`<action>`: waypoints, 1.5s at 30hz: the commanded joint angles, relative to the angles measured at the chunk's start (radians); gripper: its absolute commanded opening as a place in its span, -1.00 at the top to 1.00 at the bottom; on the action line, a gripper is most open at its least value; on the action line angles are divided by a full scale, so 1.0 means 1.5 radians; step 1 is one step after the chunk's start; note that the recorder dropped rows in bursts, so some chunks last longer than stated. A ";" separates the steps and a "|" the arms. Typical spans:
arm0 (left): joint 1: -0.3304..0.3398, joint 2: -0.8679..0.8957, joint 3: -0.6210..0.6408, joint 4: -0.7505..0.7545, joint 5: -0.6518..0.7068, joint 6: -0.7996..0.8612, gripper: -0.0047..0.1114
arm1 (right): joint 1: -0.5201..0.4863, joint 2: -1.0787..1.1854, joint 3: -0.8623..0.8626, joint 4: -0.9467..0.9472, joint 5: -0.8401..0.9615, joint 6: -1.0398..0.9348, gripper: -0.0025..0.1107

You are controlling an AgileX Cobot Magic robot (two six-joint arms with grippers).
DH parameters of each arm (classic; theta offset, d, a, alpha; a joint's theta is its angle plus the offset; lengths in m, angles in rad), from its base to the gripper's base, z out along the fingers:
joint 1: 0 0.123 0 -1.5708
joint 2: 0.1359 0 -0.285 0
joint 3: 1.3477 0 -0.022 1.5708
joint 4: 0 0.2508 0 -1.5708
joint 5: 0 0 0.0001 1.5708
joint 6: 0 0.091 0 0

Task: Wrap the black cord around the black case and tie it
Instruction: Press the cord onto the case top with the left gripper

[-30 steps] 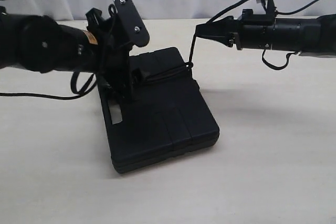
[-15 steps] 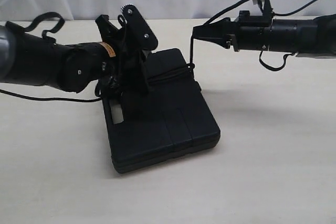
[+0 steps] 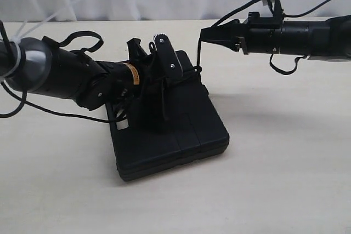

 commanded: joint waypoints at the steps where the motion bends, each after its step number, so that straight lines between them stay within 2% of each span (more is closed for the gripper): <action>1: -0.002 0.017 -0.006 0.000 0.022 -0.010 0.92 | 0.000 -0.008 -0.007 0.028 0.033 -0.013 0.88; 10: -0.002 0.037 -0.006 0.000 0.050 0.007 0.92 | -0.071 -0.008 0.011 0.028 -0.054 -0.024 0.88; 13: -0.002 0.037 -0.006 0.000 0.050 0.007 0.92 | -0.103 -0.008 0.033 0.028 -0.178 -0.025 0.88; 15: -0.002 0.037 -0.006 0.000 0.054 0.007 0.92 | -0.110 -0.005 0.050 0.028 -0.324 -0.025 0.88; 18: -0.002 0.037 -0.006 0.000 0.068 0.007 0.92 | -0.110 0.009 0.051 0.028 -0.407 -0.024 0.88; 24: -0.002 0.037 -0.006 -0.002 0.067 0.007 0.92 | -0.108 0.024 0.051 0.028 -0.376 -0.017 0.88; 29: -0.002 -0.005 -0.006 -0.008 0.022 0.007 0.92 | -0.108 0.024 0.051 0.028 -0.376 -0.017 0.88; 36: -0.006 -0.101 -0.006 -0.009 0.038 -0.107 0.92 | -0.108 0.024 0.051 0.028 -0.376 -0.017 0.88; 39: -0.028 -0.127 -0.006 -0.007 0.068 -0.181 0.92 | -0.108 0.024 0.051 0.028 -0.370 -0.017 0.88; 41: -0.071 -0.126 -0.005 0.002 0.139 -0.180 0.92 | -0.108 0.024 0.051 0.028 -0.352 -0.017 0.88; 42: -0.107 -0.122 -0.005 0.023 0.190 -0.164 0.92 | -0.108 0.024 0.051 0.028 -0.341 -0.017 0.88; 45: -0.161 -0.119 -0.005 0.020 0.225 -0.160 0.92 | -0.108 0.024 0.051 0.028 -0.340 -0.017 0.88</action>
